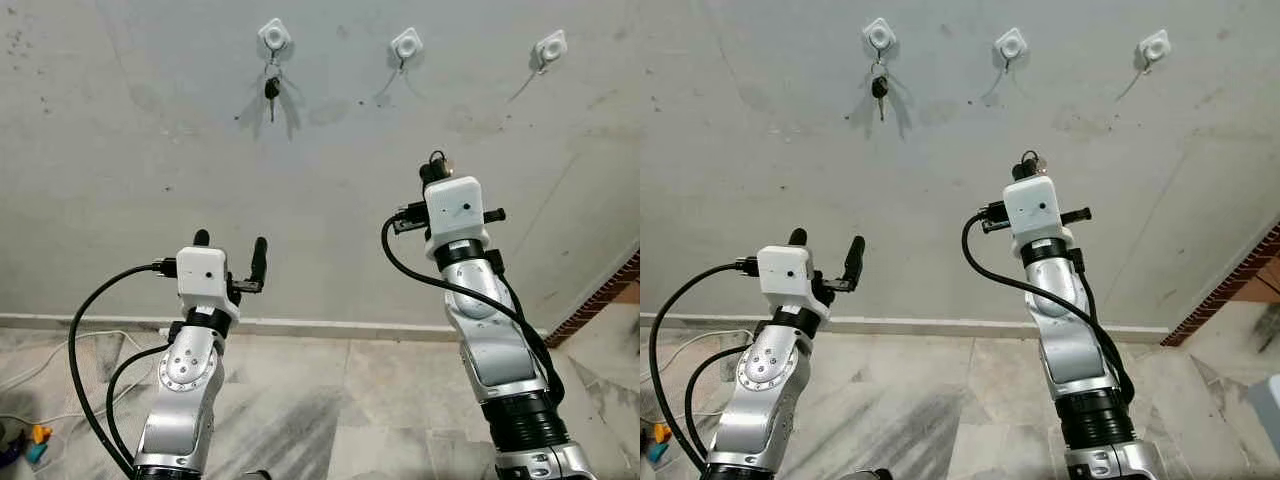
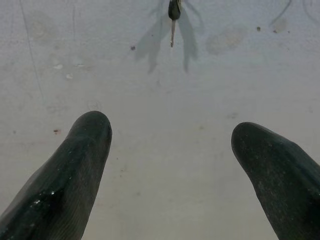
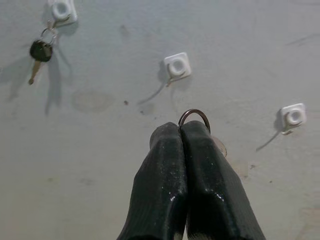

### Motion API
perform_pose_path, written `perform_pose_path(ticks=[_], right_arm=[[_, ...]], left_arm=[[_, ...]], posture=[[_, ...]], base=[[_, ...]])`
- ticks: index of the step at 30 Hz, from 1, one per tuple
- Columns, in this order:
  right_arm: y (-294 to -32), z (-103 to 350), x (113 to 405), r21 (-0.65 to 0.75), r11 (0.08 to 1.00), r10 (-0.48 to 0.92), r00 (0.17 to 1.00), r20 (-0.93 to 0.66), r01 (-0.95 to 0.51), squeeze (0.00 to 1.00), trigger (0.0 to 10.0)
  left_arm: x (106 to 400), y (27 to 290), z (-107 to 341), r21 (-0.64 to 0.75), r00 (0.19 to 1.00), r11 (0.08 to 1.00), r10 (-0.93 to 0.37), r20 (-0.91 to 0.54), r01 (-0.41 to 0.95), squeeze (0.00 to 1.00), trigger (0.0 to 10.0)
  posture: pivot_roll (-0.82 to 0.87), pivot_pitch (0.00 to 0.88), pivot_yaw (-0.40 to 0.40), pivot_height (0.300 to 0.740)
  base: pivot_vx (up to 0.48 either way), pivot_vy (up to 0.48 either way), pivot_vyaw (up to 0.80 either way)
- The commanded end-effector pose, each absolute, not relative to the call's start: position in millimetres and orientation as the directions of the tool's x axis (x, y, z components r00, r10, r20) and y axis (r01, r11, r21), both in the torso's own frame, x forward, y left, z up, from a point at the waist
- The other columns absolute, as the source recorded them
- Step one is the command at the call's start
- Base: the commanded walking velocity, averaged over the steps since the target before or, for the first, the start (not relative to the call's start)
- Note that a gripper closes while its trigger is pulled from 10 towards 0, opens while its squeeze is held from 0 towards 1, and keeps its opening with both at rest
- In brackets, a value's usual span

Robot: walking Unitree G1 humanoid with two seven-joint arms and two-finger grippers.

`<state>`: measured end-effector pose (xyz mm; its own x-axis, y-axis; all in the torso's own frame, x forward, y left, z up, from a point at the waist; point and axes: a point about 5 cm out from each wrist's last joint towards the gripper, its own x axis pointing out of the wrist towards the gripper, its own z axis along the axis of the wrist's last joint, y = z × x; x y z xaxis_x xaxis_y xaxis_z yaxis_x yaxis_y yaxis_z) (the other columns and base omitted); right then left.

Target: Hang keys on a hook

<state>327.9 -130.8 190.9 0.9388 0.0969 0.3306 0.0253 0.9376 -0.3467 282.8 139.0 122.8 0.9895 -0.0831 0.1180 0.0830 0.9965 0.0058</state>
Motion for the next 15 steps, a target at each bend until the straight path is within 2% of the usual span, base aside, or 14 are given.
perform_pose_path(ticks=[1,15], right_arm=[[-132,194,328,-0.346,0.938,0.093,0.932,0.349,0.036,0.0,10.0],[-134,198,328,-0.36,0.932,0.097,0.922,0.374,0.048,0.0,10.0]], left_arm=[[283,137,122,0.008,0.989,0.996,-0.094,0.118,0.094,0.0,10.0],[269,147,106,0.039,0.99,0.992,-0.124,0.065,0.122,0.0,10.0]], posture=[[0.03,0.039,-0.004,0.74],[0.03,0.036,-0.007,0.74]], base=[[0.368,0.0,0.0],[0.377,0.0,0.0]])
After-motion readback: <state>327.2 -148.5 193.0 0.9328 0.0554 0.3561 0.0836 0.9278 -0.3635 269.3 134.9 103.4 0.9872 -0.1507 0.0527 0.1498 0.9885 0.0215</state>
